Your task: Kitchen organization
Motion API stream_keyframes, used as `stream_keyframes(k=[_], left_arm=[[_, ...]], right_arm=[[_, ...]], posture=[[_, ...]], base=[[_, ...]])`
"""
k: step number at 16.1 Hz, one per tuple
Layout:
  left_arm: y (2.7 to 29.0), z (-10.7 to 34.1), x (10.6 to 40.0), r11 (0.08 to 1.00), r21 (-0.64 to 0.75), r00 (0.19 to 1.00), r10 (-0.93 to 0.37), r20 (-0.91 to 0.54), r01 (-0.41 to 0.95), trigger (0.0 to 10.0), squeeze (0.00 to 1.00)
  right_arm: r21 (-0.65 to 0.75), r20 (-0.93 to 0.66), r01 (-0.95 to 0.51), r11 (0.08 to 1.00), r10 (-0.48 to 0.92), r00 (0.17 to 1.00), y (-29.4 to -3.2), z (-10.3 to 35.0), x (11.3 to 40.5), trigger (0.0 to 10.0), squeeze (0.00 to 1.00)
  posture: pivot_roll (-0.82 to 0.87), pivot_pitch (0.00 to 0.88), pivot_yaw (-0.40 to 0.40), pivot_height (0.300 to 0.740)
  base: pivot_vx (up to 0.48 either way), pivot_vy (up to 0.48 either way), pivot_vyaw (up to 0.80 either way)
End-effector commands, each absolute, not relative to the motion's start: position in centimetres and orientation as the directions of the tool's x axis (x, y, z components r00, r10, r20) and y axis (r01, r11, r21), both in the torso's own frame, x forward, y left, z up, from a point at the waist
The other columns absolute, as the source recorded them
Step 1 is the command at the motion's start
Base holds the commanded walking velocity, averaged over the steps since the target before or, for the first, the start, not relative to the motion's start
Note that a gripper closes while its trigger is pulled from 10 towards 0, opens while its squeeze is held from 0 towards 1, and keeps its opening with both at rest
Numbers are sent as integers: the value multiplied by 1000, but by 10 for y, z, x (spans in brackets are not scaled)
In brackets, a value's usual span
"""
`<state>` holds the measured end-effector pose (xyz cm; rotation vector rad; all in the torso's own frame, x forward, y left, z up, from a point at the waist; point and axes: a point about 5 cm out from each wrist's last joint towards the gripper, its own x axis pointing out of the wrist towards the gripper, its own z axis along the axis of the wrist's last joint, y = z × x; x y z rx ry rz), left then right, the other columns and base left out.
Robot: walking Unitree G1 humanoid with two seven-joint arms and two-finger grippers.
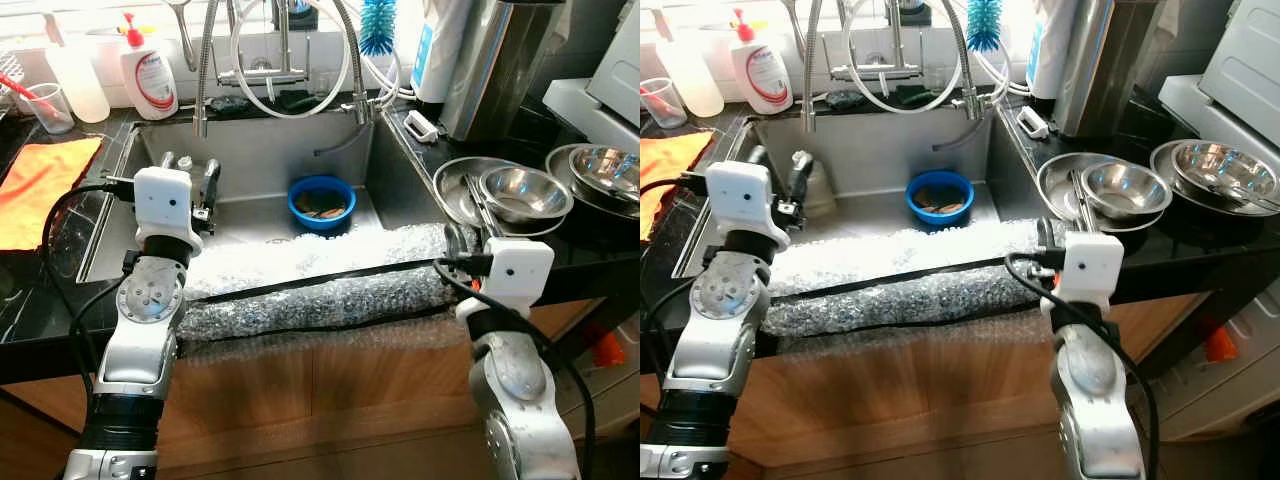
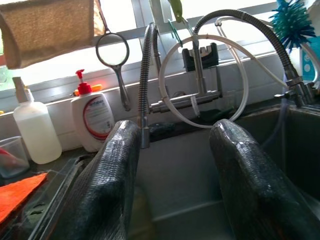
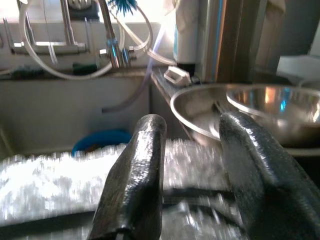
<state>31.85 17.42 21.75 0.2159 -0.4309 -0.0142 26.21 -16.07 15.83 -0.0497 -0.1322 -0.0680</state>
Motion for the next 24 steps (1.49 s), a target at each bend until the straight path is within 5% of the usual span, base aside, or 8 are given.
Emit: stream_keyframes(k=[1, 9, 24], left_arm=[[171, 222, 316, 974, 226, 899, -74, 431, -28, 10000, 0], [164, 220, 318, 973, 230, 899, -97, 428, -4, 10000, 0], [159, 228, 320, 972, 235, 885, -114, 452, 5, 10000, 0]], right_arm=[[-47, 121, 64, 997, -58, 991, -162, 158, 257, 10000, 0], [-32, -18, 92, 995, -93, 996, -174, 136, 246, 10000, 0], [0, -16, 116, 993, -116, 993, -181, 142, 265, 10000, 0]], posture=[[-62, 34, -3, 740], [-67, 10, -1, 740], [-60, 22, -4, 740]], base=[[0, 0, 0], [0, 0, 0], [0, 0, 0]])
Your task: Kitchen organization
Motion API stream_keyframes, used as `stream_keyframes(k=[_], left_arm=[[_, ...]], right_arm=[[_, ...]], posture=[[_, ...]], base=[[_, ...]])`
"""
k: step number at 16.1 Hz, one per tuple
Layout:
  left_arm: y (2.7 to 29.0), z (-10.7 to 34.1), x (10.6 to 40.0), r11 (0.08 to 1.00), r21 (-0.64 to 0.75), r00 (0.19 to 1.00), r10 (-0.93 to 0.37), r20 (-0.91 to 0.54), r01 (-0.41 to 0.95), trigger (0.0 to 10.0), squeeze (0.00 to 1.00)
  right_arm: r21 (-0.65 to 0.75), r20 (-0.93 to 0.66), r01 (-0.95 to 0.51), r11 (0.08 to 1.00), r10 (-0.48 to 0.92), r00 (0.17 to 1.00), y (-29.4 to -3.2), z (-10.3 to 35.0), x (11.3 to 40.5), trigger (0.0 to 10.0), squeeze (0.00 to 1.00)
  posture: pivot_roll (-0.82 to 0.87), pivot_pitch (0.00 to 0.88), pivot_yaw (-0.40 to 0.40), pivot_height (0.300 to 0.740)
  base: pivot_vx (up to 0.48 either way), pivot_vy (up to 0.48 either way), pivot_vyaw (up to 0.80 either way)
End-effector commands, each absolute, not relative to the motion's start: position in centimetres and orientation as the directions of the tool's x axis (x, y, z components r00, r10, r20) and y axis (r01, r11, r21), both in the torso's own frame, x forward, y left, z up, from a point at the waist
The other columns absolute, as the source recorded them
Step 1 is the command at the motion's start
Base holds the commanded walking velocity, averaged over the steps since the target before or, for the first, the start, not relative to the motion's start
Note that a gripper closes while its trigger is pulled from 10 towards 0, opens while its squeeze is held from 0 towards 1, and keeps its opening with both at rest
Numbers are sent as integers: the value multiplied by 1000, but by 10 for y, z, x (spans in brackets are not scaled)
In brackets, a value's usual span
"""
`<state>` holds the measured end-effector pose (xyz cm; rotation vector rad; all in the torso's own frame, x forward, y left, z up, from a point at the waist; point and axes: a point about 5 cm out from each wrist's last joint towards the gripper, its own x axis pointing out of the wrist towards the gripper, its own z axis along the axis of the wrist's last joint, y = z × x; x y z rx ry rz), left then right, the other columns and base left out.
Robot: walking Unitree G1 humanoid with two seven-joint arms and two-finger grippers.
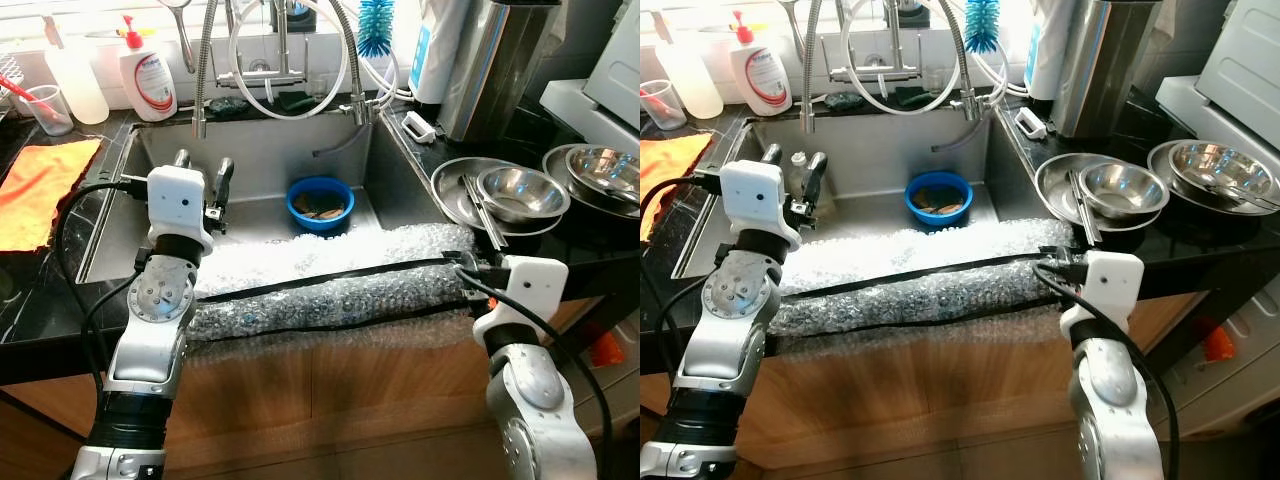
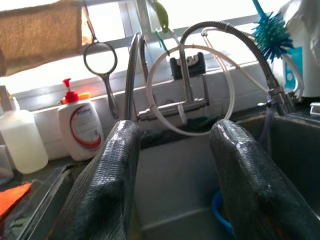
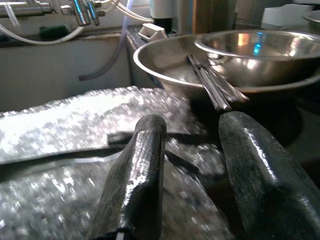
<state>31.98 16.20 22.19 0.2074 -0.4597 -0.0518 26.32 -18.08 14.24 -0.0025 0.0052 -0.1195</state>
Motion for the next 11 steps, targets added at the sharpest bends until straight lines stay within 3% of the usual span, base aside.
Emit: stream_keyframes(k=[1, 11], left_arm=[[159, 228, 320, 972, 235, 884, -114, 453, 5, 10000, 0], [157, 232, 321, 971, 241, 878, -119, 463, 5, 10000, 0]], right_arm=[[-1, -17, 114, 993, -114, 993, -181, 142, 265, 10000, 0], [13, 24, 62, 998, -62, 998, -173, 149, 274, 10000, 0]], posture=[[-60, 22, -4, 740], [-55, 24, -5, 740]], base=[[0, 0, 0], [0, 0, 0]])
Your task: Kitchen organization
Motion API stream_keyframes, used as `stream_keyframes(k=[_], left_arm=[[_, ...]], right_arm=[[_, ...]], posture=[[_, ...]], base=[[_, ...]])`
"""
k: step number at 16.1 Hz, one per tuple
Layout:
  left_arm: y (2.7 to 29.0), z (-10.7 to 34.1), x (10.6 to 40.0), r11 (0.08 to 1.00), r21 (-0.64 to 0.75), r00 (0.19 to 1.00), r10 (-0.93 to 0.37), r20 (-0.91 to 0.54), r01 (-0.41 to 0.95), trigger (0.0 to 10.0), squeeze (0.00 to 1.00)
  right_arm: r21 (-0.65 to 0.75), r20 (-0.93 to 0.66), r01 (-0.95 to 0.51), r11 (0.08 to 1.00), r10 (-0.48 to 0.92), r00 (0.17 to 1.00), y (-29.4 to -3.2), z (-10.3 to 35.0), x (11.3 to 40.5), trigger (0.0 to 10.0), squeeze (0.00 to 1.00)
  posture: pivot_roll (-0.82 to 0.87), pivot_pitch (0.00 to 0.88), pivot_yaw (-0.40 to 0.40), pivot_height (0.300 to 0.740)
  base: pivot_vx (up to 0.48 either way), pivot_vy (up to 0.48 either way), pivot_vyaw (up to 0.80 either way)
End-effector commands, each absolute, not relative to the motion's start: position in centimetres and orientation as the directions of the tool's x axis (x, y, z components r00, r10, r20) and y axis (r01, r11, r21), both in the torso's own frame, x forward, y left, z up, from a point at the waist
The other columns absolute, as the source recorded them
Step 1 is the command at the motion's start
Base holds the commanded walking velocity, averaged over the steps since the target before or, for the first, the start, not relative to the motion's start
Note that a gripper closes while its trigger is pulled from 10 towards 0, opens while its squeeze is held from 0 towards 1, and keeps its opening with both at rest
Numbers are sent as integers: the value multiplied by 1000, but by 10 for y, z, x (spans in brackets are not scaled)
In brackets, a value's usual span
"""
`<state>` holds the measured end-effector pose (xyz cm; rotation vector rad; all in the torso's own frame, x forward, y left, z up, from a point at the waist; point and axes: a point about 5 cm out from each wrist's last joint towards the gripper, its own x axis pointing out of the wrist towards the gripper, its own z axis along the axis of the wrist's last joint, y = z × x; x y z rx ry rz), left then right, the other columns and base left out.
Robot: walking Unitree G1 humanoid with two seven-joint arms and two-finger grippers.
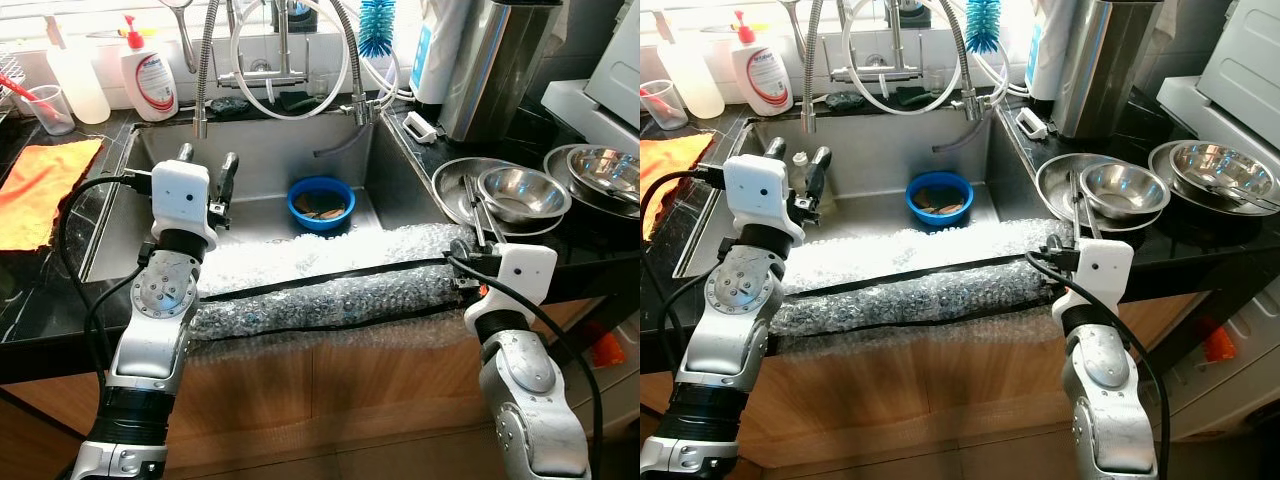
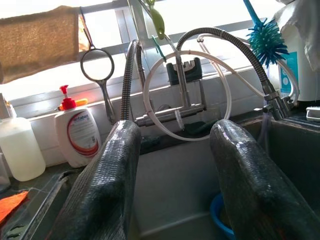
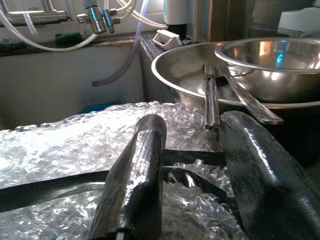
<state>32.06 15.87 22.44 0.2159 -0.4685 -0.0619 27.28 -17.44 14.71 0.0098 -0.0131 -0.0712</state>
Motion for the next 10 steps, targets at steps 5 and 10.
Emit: stream_keyframes(k=[5, 10], left_arm=[[155, 233, 321, 970, 245, 877, -125, 464, 9, 10000, 0], [155, 233, 322, 969, 247, 877, -126, 463, 9, 10000, 0]], right_arm=[[-3, 66, -2, 1000, 2, 998, -166, 156, 279, 10000, 0], [-25, 77, -10, 1000, 12, 997, -165, 158, 281, 10000, 0]], posture=[[-52, 22, -5, 740], [-49, 22, -5, 740]], base=[[0, 0, 0], [0, 0, 0]])
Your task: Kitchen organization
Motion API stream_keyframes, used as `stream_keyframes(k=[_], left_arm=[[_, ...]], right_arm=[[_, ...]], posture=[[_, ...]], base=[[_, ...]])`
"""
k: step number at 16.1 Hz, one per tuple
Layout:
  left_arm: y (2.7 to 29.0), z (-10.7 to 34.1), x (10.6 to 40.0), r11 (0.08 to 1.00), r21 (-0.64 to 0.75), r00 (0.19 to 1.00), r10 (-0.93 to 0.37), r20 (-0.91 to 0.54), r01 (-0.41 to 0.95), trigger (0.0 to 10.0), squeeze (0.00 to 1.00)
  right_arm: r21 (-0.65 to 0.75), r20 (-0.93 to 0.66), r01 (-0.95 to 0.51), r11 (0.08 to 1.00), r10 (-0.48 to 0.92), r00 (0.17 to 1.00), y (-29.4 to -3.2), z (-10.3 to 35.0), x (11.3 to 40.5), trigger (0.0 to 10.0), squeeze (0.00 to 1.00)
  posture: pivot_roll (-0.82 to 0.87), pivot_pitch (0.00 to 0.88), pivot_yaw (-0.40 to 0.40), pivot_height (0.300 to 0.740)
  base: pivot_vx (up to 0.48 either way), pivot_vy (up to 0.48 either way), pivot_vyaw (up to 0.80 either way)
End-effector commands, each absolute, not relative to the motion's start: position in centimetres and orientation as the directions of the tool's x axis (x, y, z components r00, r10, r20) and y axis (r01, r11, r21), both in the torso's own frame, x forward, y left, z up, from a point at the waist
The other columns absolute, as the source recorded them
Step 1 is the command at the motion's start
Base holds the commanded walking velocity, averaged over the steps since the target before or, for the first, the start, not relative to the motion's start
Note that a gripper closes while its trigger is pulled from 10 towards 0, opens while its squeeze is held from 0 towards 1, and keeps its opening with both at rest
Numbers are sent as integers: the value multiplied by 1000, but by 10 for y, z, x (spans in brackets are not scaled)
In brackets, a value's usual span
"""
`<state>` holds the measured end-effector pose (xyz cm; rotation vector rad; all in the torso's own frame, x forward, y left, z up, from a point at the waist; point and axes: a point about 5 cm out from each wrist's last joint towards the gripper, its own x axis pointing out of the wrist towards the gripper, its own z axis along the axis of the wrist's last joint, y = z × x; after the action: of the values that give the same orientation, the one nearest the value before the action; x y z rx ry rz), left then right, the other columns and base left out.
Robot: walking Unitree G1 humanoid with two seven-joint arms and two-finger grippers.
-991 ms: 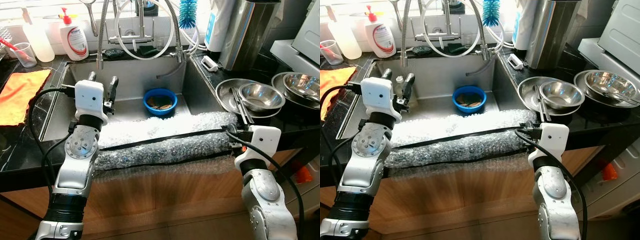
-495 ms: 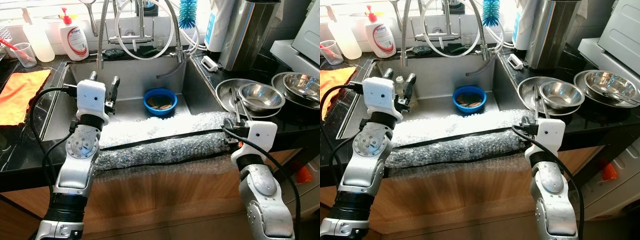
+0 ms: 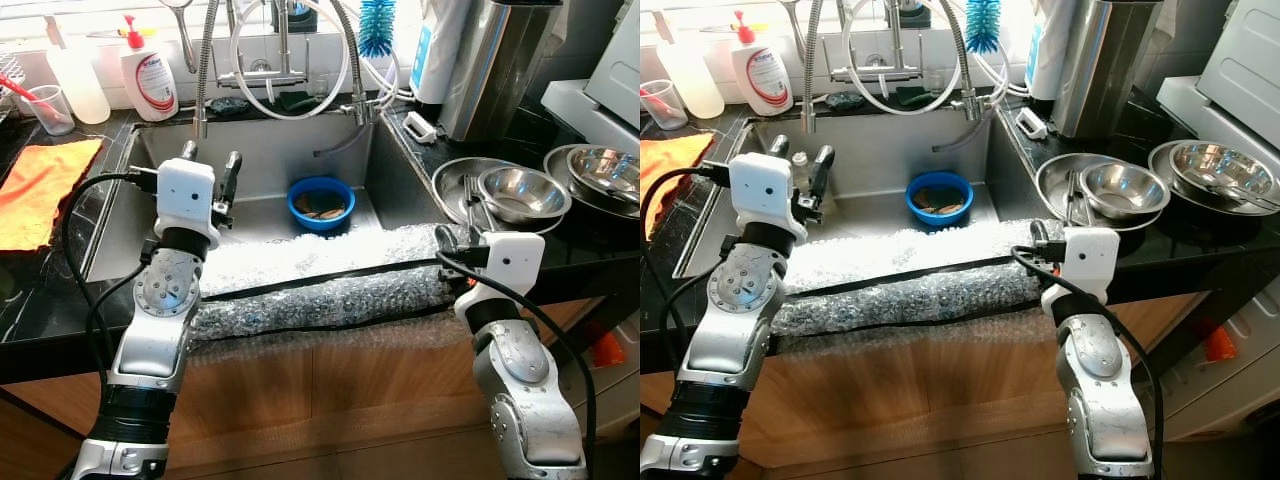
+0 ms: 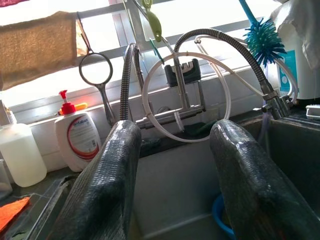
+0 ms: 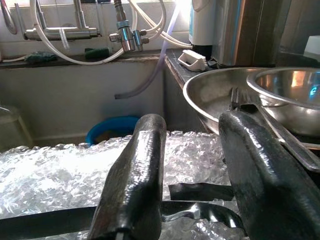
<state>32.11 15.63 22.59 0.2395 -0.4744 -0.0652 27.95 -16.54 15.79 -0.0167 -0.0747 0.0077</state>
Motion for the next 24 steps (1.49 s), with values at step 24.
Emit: stream_keyframes(k=[24], left_arm=[[152, 231, 323, 969, 244, 880, -146, 452, 35, 10000, 0]], right_arm=[[-541, 21, 117, 833, -125, 992, -182, 161, 287, 10000, 0]], posture=[[-50, 30, -1, 740]], base=[[0, 0, 0]])
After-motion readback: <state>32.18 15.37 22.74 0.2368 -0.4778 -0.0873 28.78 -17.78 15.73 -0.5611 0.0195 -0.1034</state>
